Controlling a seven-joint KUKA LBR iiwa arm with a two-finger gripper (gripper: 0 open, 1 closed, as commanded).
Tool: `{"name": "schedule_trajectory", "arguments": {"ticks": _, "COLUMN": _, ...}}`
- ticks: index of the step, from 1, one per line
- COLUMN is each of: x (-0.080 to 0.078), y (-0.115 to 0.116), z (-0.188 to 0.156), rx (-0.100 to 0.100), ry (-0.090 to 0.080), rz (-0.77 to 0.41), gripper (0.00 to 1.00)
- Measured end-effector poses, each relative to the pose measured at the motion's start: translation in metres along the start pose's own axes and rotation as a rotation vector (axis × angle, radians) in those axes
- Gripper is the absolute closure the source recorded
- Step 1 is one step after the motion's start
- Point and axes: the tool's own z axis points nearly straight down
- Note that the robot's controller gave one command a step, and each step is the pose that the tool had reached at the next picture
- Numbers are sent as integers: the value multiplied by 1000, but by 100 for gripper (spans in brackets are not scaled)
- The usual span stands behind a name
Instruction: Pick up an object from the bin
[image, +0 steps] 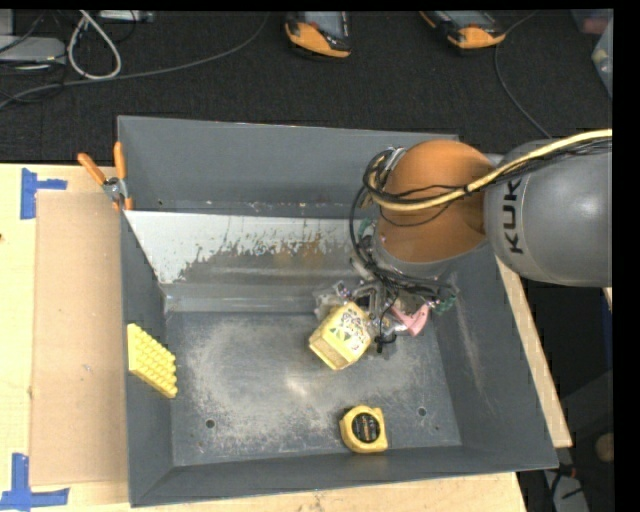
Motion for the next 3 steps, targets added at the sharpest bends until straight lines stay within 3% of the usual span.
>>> {"name": "schedule_trajectory", "arguments": {"ticks": 2, "x": -1, "y": 0, "z": -23, "rx": 0, "ry": -2, "rz": 7, "gripper": 100}}
{"name": "schedule_trajectory", "arguments": {"ticks": 3, "x": -1, "y": 2, "z": -61, "rx": -1, "ry": -2, "rz": 10, "gripper": 100}}
